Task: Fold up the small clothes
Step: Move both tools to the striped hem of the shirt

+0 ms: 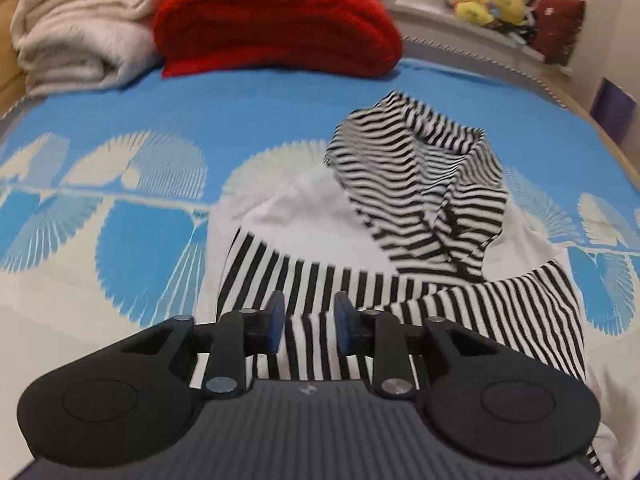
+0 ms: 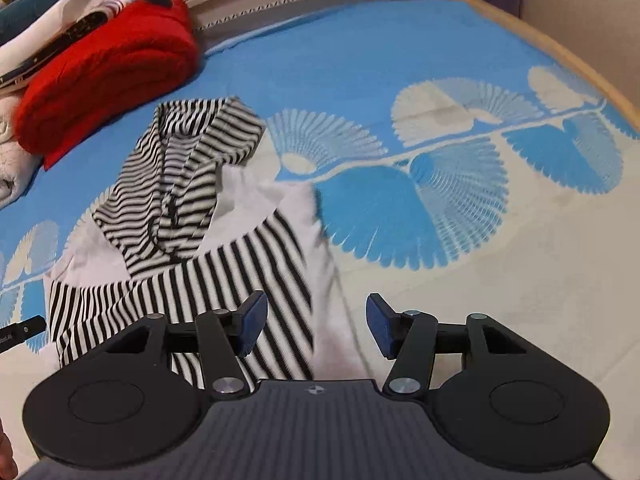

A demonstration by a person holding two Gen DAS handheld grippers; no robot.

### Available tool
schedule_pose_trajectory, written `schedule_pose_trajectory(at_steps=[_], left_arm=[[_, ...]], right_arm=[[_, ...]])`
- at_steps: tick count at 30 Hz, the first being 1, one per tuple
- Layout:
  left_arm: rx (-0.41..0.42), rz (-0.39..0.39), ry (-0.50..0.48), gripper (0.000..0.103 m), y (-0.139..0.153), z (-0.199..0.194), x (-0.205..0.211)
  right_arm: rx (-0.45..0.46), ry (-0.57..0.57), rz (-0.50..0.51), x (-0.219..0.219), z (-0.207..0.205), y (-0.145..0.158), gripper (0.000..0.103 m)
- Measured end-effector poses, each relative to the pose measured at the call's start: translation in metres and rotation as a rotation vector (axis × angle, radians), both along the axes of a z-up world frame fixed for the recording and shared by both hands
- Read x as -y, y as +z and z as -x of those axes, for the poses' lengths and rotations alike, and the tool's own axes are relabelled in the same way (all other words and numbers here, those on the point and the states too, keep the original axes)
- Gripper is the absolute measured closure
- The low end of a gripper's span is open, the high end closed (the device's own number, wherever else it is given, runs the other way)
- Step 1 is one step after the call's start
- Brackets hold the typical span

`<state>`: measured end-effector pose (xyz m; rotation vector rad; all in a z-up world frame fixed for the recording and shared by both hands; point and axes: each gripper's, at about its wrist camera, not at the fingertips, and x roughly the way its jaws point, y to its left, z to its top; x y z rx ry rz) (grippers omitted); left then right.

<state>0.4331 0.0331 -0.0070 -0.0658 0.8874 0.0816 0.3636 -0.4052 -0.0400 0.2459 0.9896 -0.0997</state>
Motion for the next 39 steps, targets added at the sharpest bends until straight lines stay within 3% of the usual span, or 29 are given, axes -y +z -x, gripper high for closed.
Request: schedule_pose_trajectory(at_steps=[6, 14, 21, 23, 27, 29, 33, 35, 36, 37, 39], left_arm=[[0.028, -0.029, -0.042, 0.087, 0.006, -0.047, 0.004], [0.063, 0.032, -0.055, 0.087, -0.001, -0.196, 0.011], [0.045, 0.102, -0.043, 0.087, -0.044, -0.318, 0.010], [0.047, 0.130, -0.004, 0.082, -0.057, -0.343, 0.006], [0.004, 0.231, 0.100, 0.057, -0.081, -0.380, -0.004], [-0.011, 0.226, 0.139, 0.055, -0.089, -0.391, -0.004], [-0.062, 0.232, 0.072, 0.053, -0.103, -0.408, 0.007], [-0.078, 0.183, 0.017, 0.058, -0.107, -0.413, 0.016], [-0.068, 0.143, -0.012, 0.081, -0.106, -0.412, 0.022], [-0.064, 0.122, -0.054, 0.098, -0.106, -0.410, 0.026], [-0.029, 0.076, -0.106, 0.098, -0.099, -0.402, 0.032]], right_arm=[[0.007, 0.010, 0.081, 0.015, -0.006, 0.004, 0.046], [-0.023, 0.007, 0.125, 0.024, -0.011, -0.008, 0.046], [-0.051, -0.013, 0.148, 0.026, -0.019, -0.022, 0.046], [-0.056, -0.012, 0.154, 0.025, -0.021, -0.024, 0.046], [-0.070, 0.008, 0.169, 0.021, -0.025, -0.031, 0.046], [-0.073, 0.014, 0.170, 0.019, -0.026, -0.032, 0.046], [-0.070, -0.005, 0.165, 0.020, -0.027, -0.032, 0.046], [-0.069, -0.003, 0.168, 0.019, -0.027, -0.032, 0.046], [-0.069, 0.000, 0.169, 0.019, -0.027, -0.032, 0.046], [-0.068, 0.002, 0.167, 0.018, -0.027, -0.032, 0.046], [-0.064, 0.003, 0.163, 0.018, -0.027, -0.030, 0.046]])
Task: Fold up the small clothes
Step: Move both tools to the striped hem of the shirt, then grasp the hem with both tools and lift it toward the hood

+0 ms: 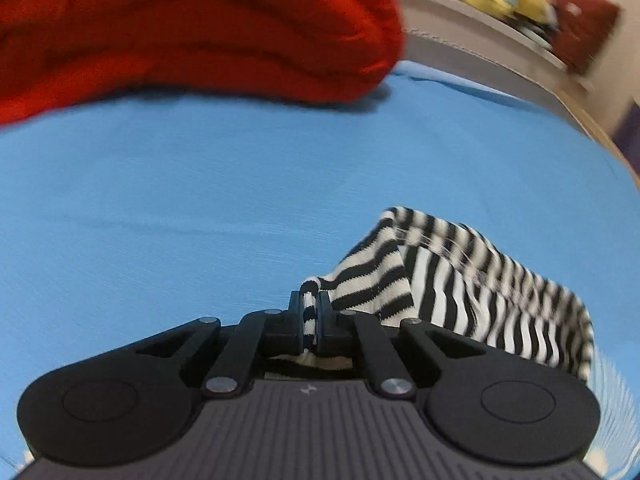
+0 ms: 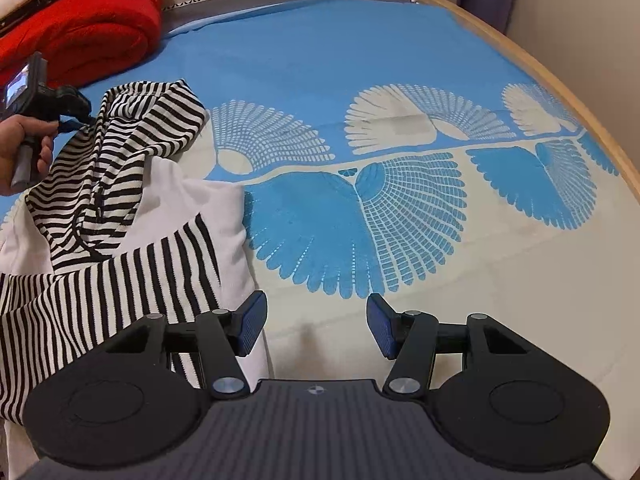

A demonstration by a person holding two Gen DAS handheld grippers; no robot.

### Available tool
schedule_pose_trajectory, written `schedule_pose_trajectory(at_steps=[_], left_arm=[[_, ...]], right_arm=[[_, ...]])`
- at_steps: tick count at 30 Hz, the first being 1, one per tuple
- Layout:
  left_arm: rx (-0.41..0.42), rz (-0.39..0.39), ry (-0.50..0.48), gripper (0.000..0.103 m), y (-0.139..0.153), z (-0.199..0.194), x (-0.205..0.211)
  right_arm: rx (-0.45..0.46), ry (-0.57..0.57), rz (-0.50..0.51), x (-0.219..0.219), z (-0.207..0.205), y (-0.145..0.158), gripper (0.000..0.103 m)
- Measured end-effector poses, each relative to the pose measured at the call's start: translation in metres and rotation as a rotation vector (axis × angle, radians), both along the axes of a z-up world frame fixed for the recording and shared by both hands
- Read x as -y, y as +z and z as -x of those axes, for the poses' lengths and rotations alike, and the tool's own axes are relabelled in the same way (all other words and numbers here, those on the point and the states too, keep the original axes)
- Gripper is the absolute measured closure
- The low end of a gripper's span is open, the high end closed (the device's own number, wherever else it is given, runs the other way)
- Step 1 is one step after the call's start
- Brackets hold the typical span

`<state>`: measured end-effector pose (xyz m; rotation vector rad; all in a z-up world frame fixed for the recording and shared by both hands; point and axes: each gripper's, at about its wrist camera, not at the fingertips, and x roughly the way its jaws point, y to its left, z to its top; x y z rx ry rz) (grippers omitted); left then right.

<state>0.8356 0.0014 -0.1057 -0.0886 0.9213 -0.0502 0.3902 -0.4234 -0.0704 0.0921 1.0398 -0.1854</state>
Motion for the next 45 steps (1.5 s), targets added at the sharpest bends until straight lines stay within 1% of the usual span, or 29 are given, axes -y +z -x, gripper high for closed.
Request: schedule_pose_trajectory(at_steps=[1, 3, 5, 7, 10, 13, 15, 16, 18, 19, 20, 21, 22, 23, 24, 25, 26, 27, 28, 29, 30, 31, 32, 34, 35, 38, 42, 43, 45], left_arm=[[0.032, -0.014, -0.016, 0.098, 0.007, 0.007, 0.001], [0.093, -0.012, -0.045, 0.099, 0.024, 0.024, 0.001], [0.175, 0.005, -0.089, 0.099, 0.046, 0.055, -0.002], [0.233, -0.001, -0.159, 0.099, 0.066, 0.093, 0.000], [0.294, 0.009, -0.276, 0.100, 0.090, 0.175, 0.004], [0.323, -0.051, -0.439, 0.100, 0.100, 0.283, 0.017], [0.290, -0.085, -0.562, 0.100, 0.102, 0.353, 0.014], [0.242, -0.095, -0.613, 0.100, 0.104, 0.383, 0.010], [0.066, -0.082, -0.684, 0.099, 0.105, 0.423, -0.003], [0.000, -0.099, -0.683, 0.094, 0.106, 0.438, -0.010], [-0.048, -0.126, -0.648, 0.093, 0.110, 0.445, -0.018], [-0.068, -0.131, -0.576, 0.093, 0.116, 0.445, -0.028], [-0.074, -0.104, -0.486, 0.092, 0.123, 0.440, -0.039], [-0.072, -0.031, -0.360, 0.092, 0.130, 0.431, -0.052], [-0.076, 0.077, -0.228, 0.092, 0.133, 0.420, -0.067], [-0.083, 0.181, -0.125, 0.087, 0.131, 0.413, -0.078], [-0.082, 0.279, -0.030, 0.083, 0.123, 0.405, -0.087], [-0.077, 0.333, 0.043, 0.074, 0.113, 0.401, -0.092], [-0.093, 0.349, 0.110, 0.071, 0.099, 0.399, -0.094], [-0.162, 0.334, 0.174, 0.071, 0.083, 0.393, -0.094], [-0.252, 0.317, 0.225, 0.071, 0.069, 0.385, -0.090], [-0.302, 0.335, 0.243, 0.071, 0.059, 0.380, -0.087], [-0.339, 0.379, 0.261, 0.069, 0.049, 0.377, -0.086], [-0.388, 0.435, 0.307, 0.068, 0.035, 0.370, -0.087], [-0.401, 0.446, 0.326, 0.068, 0.032, 0.372, -0.088], [-0.431, 0.436, 0.349, 0.068, 0.024, 0.377, -0.087], [-0.468, 0.411, 0.356, 0.068, 0.012, 0.386, -0.087], [-0.470, 0.403, 0.355, 0.068, 0.010, 0.385, -0.085], [-0.478, 0.398, 0.345, 0.069, 0.011, 0.386, -0.084]], right_arm=[[0.001, -0.003, -0.002, 0.001, 0.000, 0.001, 0.046], [0.009, -0.012, -0.011, 0.003, 0.001, 0.005, 0.046], [0.029, -0.021, -0.019, 0.006, 0.002, 0.012, 0.046], [0.053, -0.035, -0.024, 0.010, 0.004, 0.020, 0.046], [0.078, -0.062, -0.054, 0.014, 0.005, 0.030, 0.046], [0.099, -0.084, -0.111, 0.015, 0.006, 0.040, 0.046], [0.125, -0.081, -0.131, 0.011, 0.009, 0.048, 0.046], [0.136, -0.079, -0.133, 0.009, 0.010, 0.052, 0.046], [0.154, -0.079, -0.142, 0.005, 0.014, 0.057, 0.046], [0.160, -0.082, -0.150, 0.004, 0.016, 0.059, 0.047], [0.167, -0.084, -0.160, 0.002, 0.018, 0.061, 0.047], [0.173, -0.085, -0.172, 0.000, 0.019, 0.063, 0.047], [0.184, -0.085, -0.186, -0.002, 0.021, 0.065, 0.050], [0.197, -0.080, -0.202, -0.005, 0.022, 0.066, 0.056], [0.205, -0.073, -0.220, -0.008, 0.023, 0.067, 0.059], [0.208, -0.063, -0.244, -0.011, 0.023, 0.066, 0.062], [0.203, -0.055, -0.270, -0.015, 0.023, 0.064, 0.062], [0.188, -0.050, -0.299, -0.018, 0.021, 0.061, 0.062], [0.166, -0.049, -0.328, -0.022, 0.020, 0.055, 0.062], [0.139, -0.050, -0.353, -0.024, 0.018, 0.049, 0.061], [0.105, -0.049, -0.378, -0.027, 0.017, 0.042, 0.061], [0.069, -0.047, -0.402, -0.031, 0.015, 0.033, 0.061], [0.035, -0.049, -0.422, -0.034, 0.013, 0.024, 0.061], [-0.038, -0.060, -0.459, -0.040, 0.009, 0.006, 0.061], [-0.067, -0.062, -0.476, -0.043, 0.006, -0.002, 0.061], [-0.107, -0.068, -0.490, -0.055, 0.003, -0.019, 0.061], [-0.146, -0.036, -0.444, -0.076, -0.003, -0.037, 0.062], [-0.157, -0.030, -0.439, -0.079, -0.004, -0.040, 0.065], [-0.164, -0.020, -0.443, -0.084, -0.006, -0.047, 0.077]])
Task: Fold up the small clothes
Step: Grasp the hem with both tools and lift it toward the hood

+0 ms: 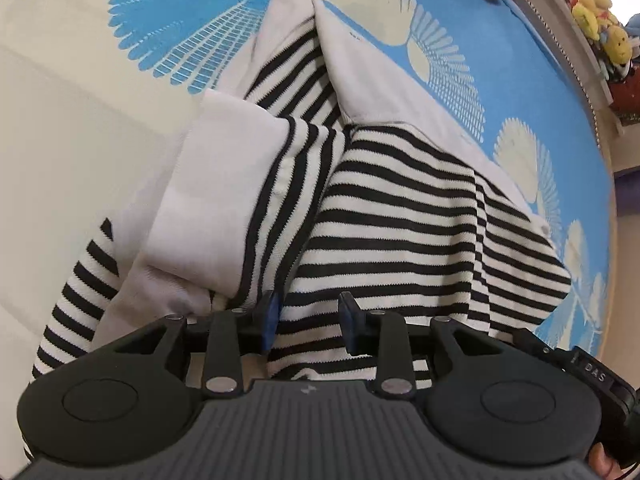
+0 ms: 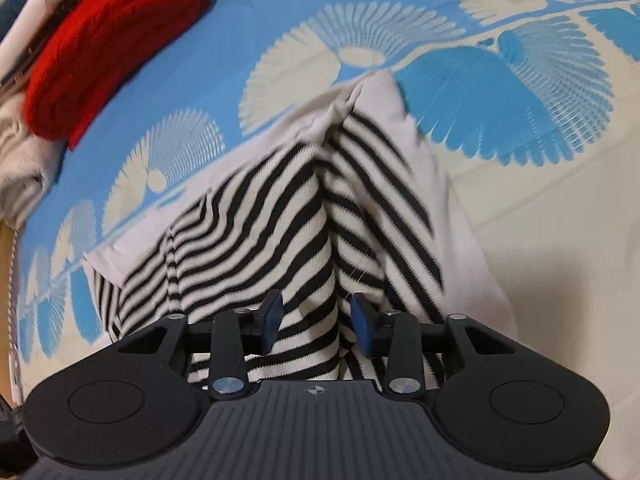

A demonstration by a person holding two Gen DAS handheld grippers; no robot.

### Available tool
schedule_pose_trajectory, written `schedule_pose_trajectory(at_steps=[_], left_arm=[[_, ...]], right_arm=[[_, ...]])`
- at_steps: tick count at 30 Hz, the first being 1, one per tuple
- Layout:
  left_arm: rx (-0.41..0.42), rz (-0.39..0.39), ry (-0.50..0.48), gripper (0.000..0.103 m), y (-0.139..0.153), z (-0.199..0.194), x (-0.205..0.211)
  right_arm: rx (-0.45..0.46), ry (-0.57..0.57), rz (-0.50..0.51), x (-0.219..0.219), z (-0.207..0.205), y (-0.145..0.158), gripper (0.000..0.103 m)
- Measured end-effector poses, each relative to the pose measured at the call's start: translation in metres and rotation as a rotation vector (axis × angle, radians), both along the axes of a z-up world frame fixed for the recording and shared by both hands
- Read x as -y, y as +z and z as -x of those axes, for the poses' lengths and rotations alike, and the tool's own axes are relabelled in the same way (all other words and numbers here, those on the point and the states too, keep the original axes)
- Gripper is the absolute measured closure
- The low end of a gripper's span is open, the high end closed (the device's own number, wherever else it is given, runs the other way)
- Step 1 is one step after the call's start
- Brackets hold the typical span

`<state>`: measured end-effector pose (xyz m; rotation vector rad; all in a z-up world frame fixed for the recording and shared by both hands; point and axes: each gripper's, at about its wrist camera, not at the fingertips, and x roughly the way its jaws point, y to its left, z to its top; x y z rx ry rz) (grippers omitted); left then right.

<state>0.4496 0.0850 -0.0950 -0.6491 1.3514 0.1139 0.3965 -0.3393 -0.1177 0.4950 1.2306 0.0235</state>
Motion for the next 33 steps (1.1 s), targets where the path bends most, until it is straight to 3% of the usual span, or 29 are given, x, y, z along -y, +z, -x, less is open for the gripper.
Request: schedule_pose_trajectory(at_steps=[2, 3, 5, 8, 10, 12, 14, 15, 17, 19, 20, 22, 23, 24, 25, 31, 32, 33], left_arm=[[0.012, -0.003, -0.011, 0.084, 0.004, -0.002, 0.000], [0.033, -0.012, -0.024, 0.102, 0.007, -0.004, 0.001], [0.132, -0.067, -0.058, 0.102, 0.026, -0.007, 0.003], [0.393, -0.114, -0.072, 0.102, 0.070, -0.005, -0.001], [0.563, -0.138, -0.032, 0.102, 0.095, 0.003, -0.011], [0.644, -0.139, 0.005, 0.102, 0.106, 0.009, -0.024], [0.606, -0.118, 0.029, 0.102, 0.099, 0.009, -0.035], [0.542, -0.094, 0.039, 0.102, 0.088, 0.007, -0.041], [0.289, -0.032, 0.019, 0.100, 0.052, -0.003, -0.049], [0.036, 0.022, -0.015, 0.098, 0.013, -0.004, -0.050], [0.002, 0.076, 0.036, 0.097, 0.003, 0.001, -0.055], [0.014, 0.116, 0.122, 0.076, 0.005, 0.007, -0.065], [0.046, 0.102, 0.124, 0.067, 0.012, 0.008, -0.065], [0.078, 0.083, 0.119, 0.053, 0.019, 0.007, -0.063], [0.099, 0.063, 0.114, 0.051, 0.023, 0.006, -0.061], [0.036, 0.053, 0.132, 0.055, 0.005, 0.005, -0.055], [0.032, 0.048, 0.132, 0.058, 0.003, 0.004, -0.054], [0.036, 0.044, 0.125, 0.072, 0.001, 0.002, -0.051]], right_arm=[[0.030, 0.019, -0.020, -0.005, 0.000, 0.001, 0.100], [0.058, 0.026, -0.031, -0.007, -0.001, 0.004, 0.102], [0.141, 0.001, -0.070, -0.003, 0.001, 0.019, 0.102], [0.357, -0.090, -0.276, 0.017, 0.011, 0.061, 0.102], [0.517, -0.096, -0.327, 0.027, 0.023, 0.086, 0.102], [0.555, -0.106, -0.366, 0.036, 0.032, 0.092, 0.102], [0.419, -0.107, -0.392, 0.043, 0.030, 0.077, 0.102], [0.259, -0.075, -0.341, 0.043, 0.027, 0.060, 0.102], [0.008, -0.024, -0.235, 0.039, 0.027, 0.024, 0.102], [-0.103, -0.064, -0.142, 0.042, 0.034, 0.002, 0.100], [-0.103, -0.081, -0.121, 0.043, 0.035, 0.002, 0.098], [-0.030, -0.103, -0.145, 0.046, 0.032, 0.013, 0.095], [0.003, -0.117, -0.159, 0.048, 0.033, 0.018, 0.080], [0.034, -0.130, -0.164, 0.049, 0.034, 0.022, 0.072], [0.056, -0.137, -0.163, 0.050, 0.033, 0.025, 0.060], [0.048, -0.138, -0.188, 0.035, 0.016, -0.001, 0.058], [0.047, -0.135, -0.184, 0.033, 0.011, -0.005, 0.060], [0.041, -0.138, -0.174, 0.030, 0.010, -0.009, 0.064]])
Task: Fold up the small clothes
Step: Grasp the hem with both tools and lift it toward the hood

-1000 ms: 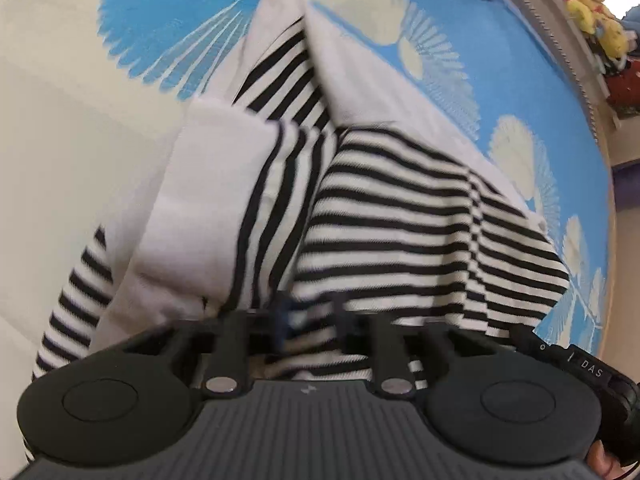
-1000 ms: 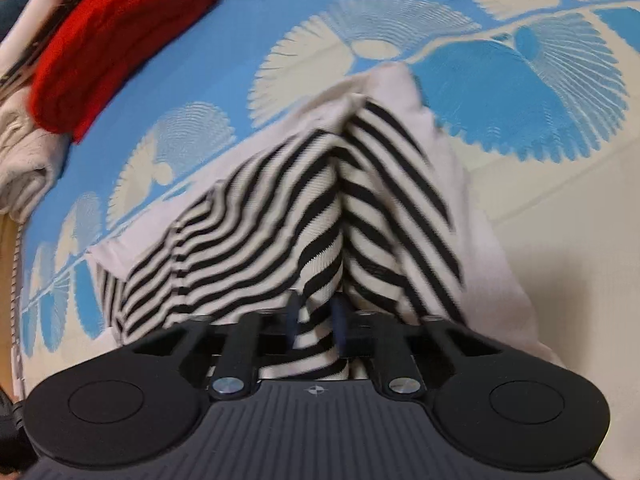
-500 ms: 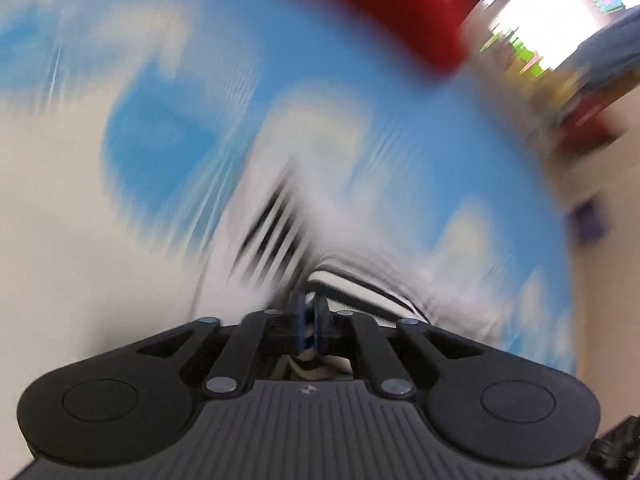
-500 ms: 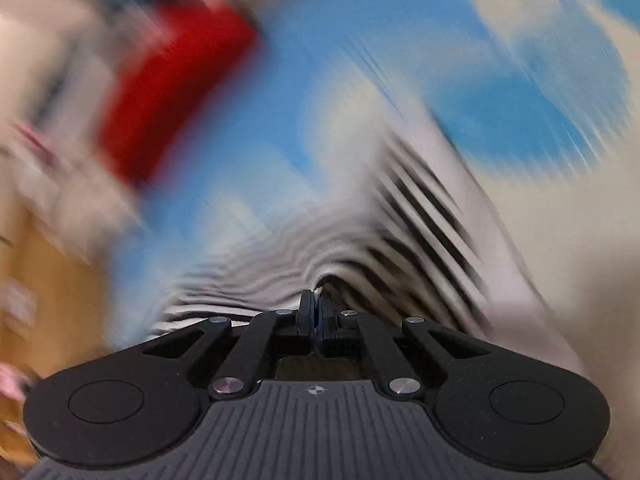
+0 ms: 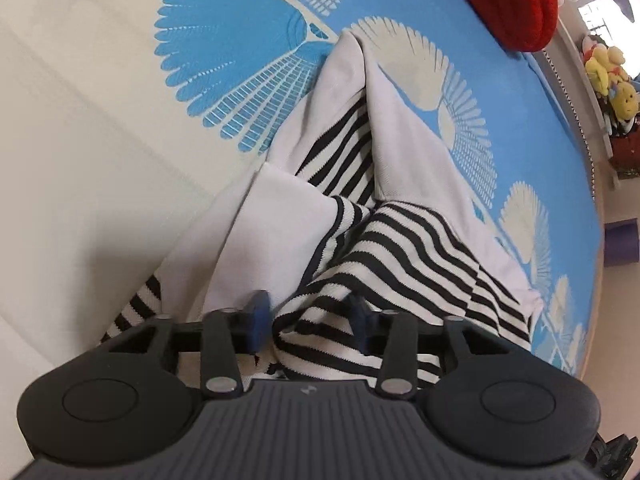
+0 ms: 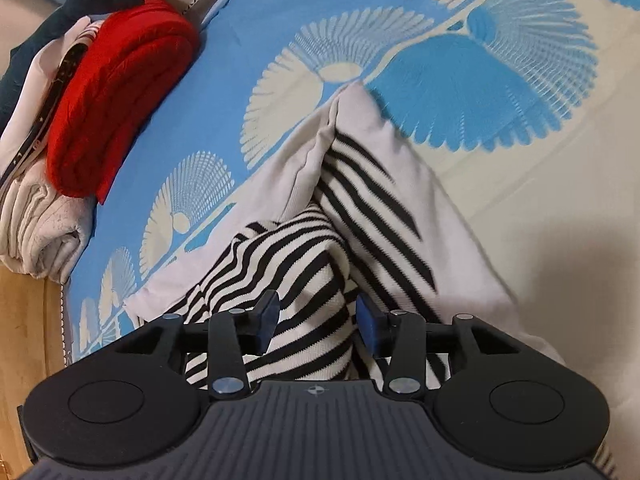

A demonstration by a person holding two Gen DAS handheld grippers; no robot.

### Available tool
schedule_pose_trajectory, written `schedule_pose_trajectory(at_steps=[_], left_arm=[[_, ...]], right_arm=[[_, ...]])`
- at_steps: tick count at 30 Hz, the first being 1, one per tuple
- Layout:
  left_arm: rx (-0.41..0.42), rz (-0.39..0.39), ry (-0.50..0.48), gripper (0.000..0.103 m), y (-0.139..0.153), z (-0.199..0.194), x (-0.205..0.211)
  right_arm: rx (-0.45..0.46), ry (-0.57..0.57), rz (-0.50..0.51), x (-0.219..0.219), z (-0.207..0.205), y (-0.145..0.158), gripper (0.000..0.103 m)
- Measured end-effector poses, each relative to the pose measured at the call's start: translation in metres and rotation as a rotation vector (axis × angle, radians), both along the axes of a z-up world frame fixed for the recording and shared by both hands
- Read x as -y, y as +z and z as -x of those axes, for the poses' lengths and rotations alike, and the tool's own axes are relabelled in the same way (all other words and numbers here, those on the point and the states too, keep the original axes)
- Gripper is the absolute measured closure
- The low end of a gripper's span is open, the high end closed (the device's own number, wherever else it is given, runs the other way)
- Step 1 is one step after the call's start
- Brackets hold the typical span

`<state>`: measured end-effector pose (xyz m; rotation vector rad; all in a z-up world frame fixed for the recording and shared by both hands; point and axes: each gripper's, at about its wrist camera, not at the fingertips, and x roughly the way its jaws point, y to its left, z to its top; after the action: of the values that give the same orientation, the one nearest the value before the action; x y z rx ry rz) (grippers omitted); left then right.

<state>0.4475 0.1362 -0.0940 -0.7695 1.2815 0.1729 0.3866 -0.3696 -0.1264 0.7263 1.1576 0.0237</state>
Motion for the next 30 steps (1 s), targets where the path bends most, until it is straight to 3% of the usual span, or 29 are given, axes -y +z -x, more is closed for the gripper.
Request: schedule_pose_trajectory(at_steps=[1, 2, 7, 9, 11, 13, 15, 17, 19, 21, 23, 26, 28, 30], left_arm=[[0.012, -0.005, -0.015, 0.097, 0.000, -0.001, 0.003], [0.042, -0.004, -0.022, 0.099, 0.002, -0.001, 0.004], [0.275, -0.074, -0.036, 0.100, 0.044, -0.001, 0.005], [0.232, -0.102, -0.033, 0.099, 0.040, -0.001, 0.001], [0.095, -0.067, -0.027, 0.098, 0.018, -0.002, -0.004], [-0.018, -0.058, -0.006, 0.088, 0.002, 0.001, -0.008], [0.028, -0.145, 0.007, 0.081, 0.015, 0.003, -0.008], [0.158, -0.218, -0.062, 0.081, 0.039, 0.001, 0.002], [0.243, -0.195, -0.133, 0.081, 0.052, -0.001, 0.012], [0.250, -0.135, -0.178, 0.081, 0.047, -0.003, 0.019], [0.181, -0.120, -0.198, 0.081, 0.030, -0.003, 0.021], [0.028, -0.151, -0.207, 0.083, -0.001, -0.003, 0.020], [0.027, -0.149, -0.201, 0.084, -0.001, -0.002, 0.017], [0.068, -0.165, -0.222, 0.083, 0.012, -0.002, 0.018]], right_arm=[[0.003, 0.000, -0.005, -0.003, -0.001, -0.001, 0.087], [0.019, -0.005, -0.018, -0.005, -0.001, 0.000, 0.100], [0.206, -0.063, -0.045, -0.002, 0.009, 0.038, 0.100], [0.088, -0.044, 0.026, -0.001, 0.007, 0.027, 0.100], [-0.057, -0.059, 0.043, 0.003, 0.006, 0.002, 0.097], [-0.133, -0.086, 0.078, 0.005, 0.007, -0.010, 0.091], [-0.068, -0.134, 0.179, 0.007, 0.010, 0.008, 0.091], [0.083, -0.150, 0.268, 0.003, 0.013, 0.037, 0.091], [0.225, -0.116, 0.269, -0.005, 0.014, 0.058, 0.089], [0.271, -0.033, 0.163, -0.013, 0.010, 0.060, 0.080], [0.200, 0.070, 0.072, -0.027, 0.004, 0.044, 0.066], [-0.039, 0.141, 0.203, -0.046, 0.001, 0.005, 0.064], [-0.110, 0.113, 0.231, -0.044, 0.005, -0.011, 0.063], [-0.086, 0.082, 0.196, -0.041, 0.005, -0.008, 0.063]])
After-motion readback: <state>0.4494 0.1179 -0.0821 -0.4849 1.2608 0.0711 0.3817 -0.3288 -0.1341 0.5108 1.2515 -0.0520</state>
